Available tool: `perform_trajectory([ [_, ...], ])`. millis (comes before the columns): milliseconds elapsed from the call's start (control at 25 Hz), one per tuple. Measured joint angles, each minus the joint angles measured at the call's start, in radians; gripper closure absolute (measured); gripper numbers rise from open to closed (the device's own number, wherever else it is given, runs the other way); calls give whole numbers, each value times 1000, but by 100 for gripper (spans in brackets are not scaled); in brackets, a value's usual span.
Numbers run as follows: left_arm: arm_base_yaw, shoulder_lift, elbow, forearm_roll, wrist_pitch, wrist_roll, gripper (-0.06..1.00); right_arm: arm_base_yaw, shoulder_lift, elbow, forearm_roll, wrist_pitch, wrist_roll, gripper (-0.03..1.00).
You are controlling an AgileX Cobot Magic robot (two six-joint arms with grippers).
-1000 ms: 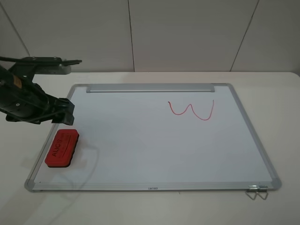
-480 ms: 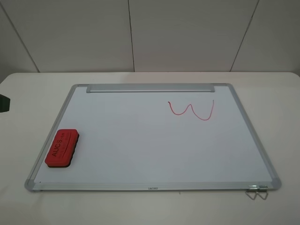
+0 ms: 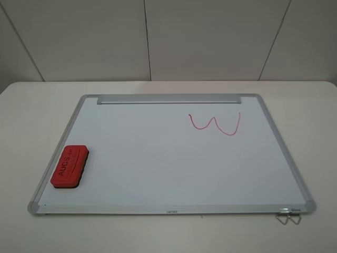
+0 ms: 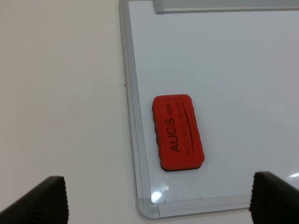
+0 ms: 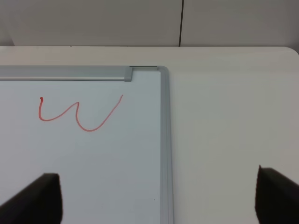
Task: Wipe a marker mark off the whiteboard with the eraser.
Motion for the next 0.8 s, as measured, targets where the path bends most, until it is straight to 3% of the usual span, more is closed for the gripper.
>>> perform_trajectory([
  [280, 0, -29, 2, 0, 75, 34, 17, 0, 0, 0, 0, 0, 0, 26],
  [800, 0, -299, 100, -55, 52, 159, 17, 0, 0, 0, 0, 0, 0, 26],
])
